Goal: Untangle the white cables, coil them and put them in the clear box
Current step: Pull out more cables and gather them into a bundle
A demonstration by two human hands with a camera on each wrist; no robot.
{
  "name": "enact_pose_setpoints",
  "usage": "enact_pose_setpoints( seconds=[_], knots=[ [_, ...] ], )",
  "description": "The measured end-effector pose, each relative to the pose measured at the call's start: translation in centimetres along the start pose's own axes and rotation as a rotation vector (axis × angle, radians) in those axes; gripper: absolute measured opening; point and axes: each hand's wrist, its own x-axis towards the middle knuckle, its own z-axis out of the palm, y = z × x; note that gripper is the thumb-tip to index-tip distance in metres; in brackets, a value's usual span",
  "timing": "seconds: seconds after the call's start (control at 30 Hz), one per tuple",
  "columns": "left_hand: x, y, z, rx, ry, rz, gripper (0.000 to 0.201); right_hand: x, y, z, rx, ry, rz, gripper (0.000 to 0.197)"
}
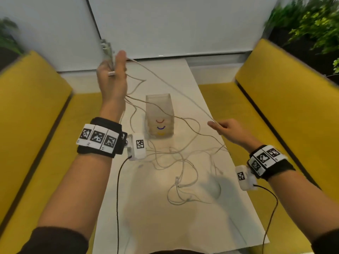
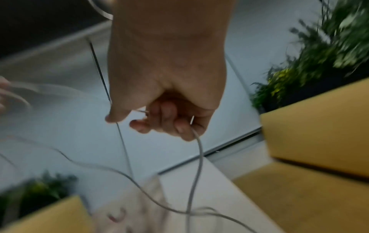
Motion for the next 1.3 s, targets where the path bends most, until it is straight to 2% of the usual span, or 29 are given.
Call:
enact_pose_setpoints(
  seconds=[0.07, 0.13, 0.2, 0.3, 0.33, 0.4, 0.43, 0.5, 0.53, 0.57, 0.6, 0.67, 0.73, 0.8, 0.9, 1.0, 1.07, 1.13, 1.17, 1.23, 1.27, 1.3],
  knots=[
    [0.6, -0.6, -0.6, -0.003, 0.076, 0.01, 0.032, 0.0, 2.0, 0.3, -0.145, 0.086, 0.072, 0.063],
    [0.4, -1.5, -0.6, 0.015, 0.064, -0.004, 0.032, 0.4, 2.9, 0.6, -0.269, 0.14, 0.107, 0.059],
    [0.0, -2.4, -0.4, 0.066, 0.017, -0.052, 0.032, 1.1, 3.3, 0.7, -0.384, 0.133, 0.129, 0.057],
    [-0.7, -3.3, 0.2, 0.152, -0.107, -0.058, 0.025, 1.6, 3.4, 1.7, -0.546, 0.13, 0.158, 0.075],
    [-0.9, -3.5, 0.4, 0.184, -0.149, -0.037, 0.021, 1.5, 3.3, 2.4, -0.546, 0.184, 0.125, 0.073],
    [-1.1, -3.9, 0.7, 0.235, -0.213, -0.014, 0.015, 0.6, 2.6, 4.4, -0.402, 0.262, -0.033, 0.05],
    [-1.2, -4.0, 0.8, 0.248, -0.234, -0.017, 0.012, 0.0, 2.2, 5.8, -0.292, 0.183, -0.106, 0.033],
    [-1.4, -3.9, 1.2, 0.265, -0.264, -0.008, 0.013, -1.5, 2.5, 9.2, -0.287, -0.224, -0.152, 0.014],
    [-1.6, -3.8, 1.3, 0.265, -0.273, -0.003, 0.013, -2.3, 3.2, 11.2, -0.346, -0.424, -0.148, 0.017],
    [-1.7, -3.4, 1.4, 0.268, -0.284, -0.001, 0.013, -3.3, 4.3, 13.4, -0.417, -0.558, -0.142, 0.027],
    [-1.8, -3.1, 1.5, 0.285, -0.295, 0.006, 0.016, -4.2, 5.5, 15.3, -0.471, -0.63, -0.135, 0.036],
    [-1.8, -2.4, 1.3, 0.327, -0.296, 0.038, 0.024, -5.6, 7.2, 17.8, -0.557, -0.665, -0.165, 0.041],
    [-1.3, -1.9, 0.7, 0.333, -0.261, 0.074, 0.029, -6.4, 8.1, 18.5, -0.66, -0.648, -0.208, 0.031],
    [-0.5, -1.4, 0.0, 0.343, -0.202, 0.097, 0.03, -6.5, 8.7, 17.8, -0.809, -0.659, -0.241, 0.026],
    [0.5, -1.0, -0.8, 0.347, -0.126, 0.125, 0.03, -5.9, 10.1, 15.5, -0.938, -0.635, -0.187, 0.02],
    [1.3, -1.3, -1.4, 0.346, -0.11, 0.138, 0.032, -4.7, 10.5, 13.2, -0.995, -0.491, -0.144, 0.019],
    [1.5, -1.7, -1.6, 0.352, -0.101, 0.13, 0.032, -3.8, 10.4, 11.8, -0.842, -0.316, -0.115, 0.017],
    [1.6, -2.0, -1.7, 0.356, -0.078, 0.116, 0.03, -3.2, 9.9, 10.1, -0.485, -0.127, -0.028, 0.01],
    [1.7, -2.0, -1.8, 0.356, -0.063, 0.107, 0.029, -3.1, 9.7, 9.2, -0.262, -0.072, 0.006, 0.012],
    [1.7, -2.0, -2.0, 0.351, -0.03, 0.084, 0.028, -3.1, 8.9, 7.7, 0.175, -0.112, 0.096, 0.021],
    [1.8, -2.0, -2.0, 0.347, -0.019, 0.079, 0.028, -3.3, 8.5, 7.3, 0.269, -0.208, 0.142, 0.029],
    [1.8, -2.0, -2.0, 0.344, -0.013, 0.075, 0.029, -3.7, 7.8, 7.0, 0.234, -0.342, 0.185, 0.038]
  ],
)
